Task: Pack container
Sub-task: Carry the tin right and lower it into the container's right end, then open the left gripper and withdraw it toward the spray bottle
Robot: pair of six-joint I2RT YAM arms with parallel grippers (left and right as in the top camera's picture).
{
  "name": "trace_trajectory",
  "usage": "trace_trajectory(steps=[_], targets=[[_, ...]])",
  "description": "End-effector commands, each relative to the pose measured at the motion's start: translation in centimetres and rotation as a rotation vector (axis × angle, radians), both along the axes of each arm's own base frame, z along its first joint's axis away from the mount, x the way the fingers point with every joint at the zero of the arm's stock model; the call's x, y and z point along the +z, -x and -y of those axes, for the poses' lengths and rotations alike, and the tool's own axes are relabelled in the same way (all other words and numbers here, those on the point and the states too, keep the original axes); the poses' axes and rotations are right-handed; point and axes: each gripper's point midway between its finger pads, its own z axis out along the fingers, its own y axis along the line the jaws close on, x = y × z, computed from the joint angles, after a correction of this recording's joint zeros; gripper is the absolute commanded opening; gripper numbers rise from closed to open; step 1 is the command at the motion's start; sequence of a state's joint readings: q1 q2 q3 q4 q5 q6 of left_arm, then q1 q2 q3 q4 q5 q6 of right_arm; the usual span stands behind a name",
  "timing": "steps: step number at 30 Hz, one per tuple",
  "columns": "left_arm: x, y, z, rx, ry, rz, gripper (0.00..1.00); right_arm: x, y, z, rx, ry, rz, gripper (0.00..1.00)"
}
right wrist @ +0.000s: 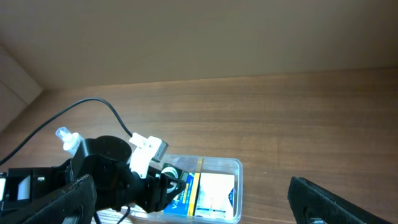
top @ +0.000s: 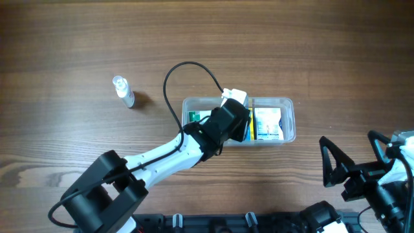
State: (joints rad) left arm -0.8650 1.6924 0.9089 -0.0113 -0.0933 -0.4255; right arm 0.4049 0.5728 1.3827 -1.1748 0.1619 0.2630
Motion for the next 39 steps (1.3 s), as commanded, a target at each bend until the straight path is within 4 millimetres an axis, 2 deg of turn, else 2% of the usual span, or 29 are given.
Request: trace_trajectory(steps=[1,3,6,11,12,13,15,21,24,27,28,30,32,34,35,37,39], targets=[[4.5,-1.5,1.5,0.019,0.075,0.076,0.61,0.2,0.0,0.2,-0.007,0.010,0.009,1.00],[5.3,-1.6,1.7,0.018,0.088,0.086,0.64,0.2,0.0,0.2,-0.008,0.010,0.009,1.00],[5.4,-1.5,1.6,0.018,0.086,0.085,0.74,0.2,0.0,0.2,-0.007,0.010,0.009,1.00],[5.2,-1.4,1.4,0.018,0.077,0.078,0.79,0.2,0.0,0.2,-0.007,0.010,0.009,1.00],[5.2,-1.5,1.4,0.013,0.073,0.082,0.81,0.2,0.0,0.2,-0.007,0.010,0.009,1.00],[5.4,-1.4,1.5,0.010,0.073,0.087,0.90,0.2,0.0,0.2,-0.007,0.010,0.009,1.00],[5.8,-1.4,1.5,0.010,0.082,0.094,1.00,0.2,0.0,0.2,-0.007,0.010,0.008,1.00],[8.5,-1.5,1.1,0.010,0.119,0.136,1.00,0.2,0.0,0.2,-0.008,0.010,0.008,1.00],[9.0,-1.3,0.9,0.009,0.123,0.138,0.94,0.2,0.0,0.2,-0.007,0.010,0.008,1.00],[9.0,-0.6,1.5,-0.034,0.147,0.111,0.79,0.2,0.0,0.2,-0.007,0.010,0.008,1.00],[8.7,-0.3,1.4,-0.040,0.138,0.097,0.71,0.2,0.0,0.2,-0.008,0.010,0.008,1.00],[8.5,-0.2,0.8,-0.033,0.121,0.083,0.47,0.2,0.0,0.2,-0.008,0.010,0.008,1.00],[9.7,-0.5,-0.3,-0.010,0.127,0.094,0.45,0.2,0.0,0.2,-0.007,0.010,0.008,1.00],[12.3,-1.0,-2.4,0.033,0.154,0.128,0.34,0.2,0.0,0.2,-0.007,0.010,0.008,1.00],[14.4,-1.4,-4.2,0.074,0.175,0.161,0.32,0.2,0.0,0.2,-0.008,0.010,0.008,1.00],[17.3,-2.2,-8.6,0.181,0.182,0.215,0.33,0.2,0.0,0.2,-0.008,0.010,0.008,1.00],[19.7,-3.3,-14.7,0.340,0.170,0.269,0.48,0.2,0.0,0.2,-0.008,0.010,0.008,1.00]])
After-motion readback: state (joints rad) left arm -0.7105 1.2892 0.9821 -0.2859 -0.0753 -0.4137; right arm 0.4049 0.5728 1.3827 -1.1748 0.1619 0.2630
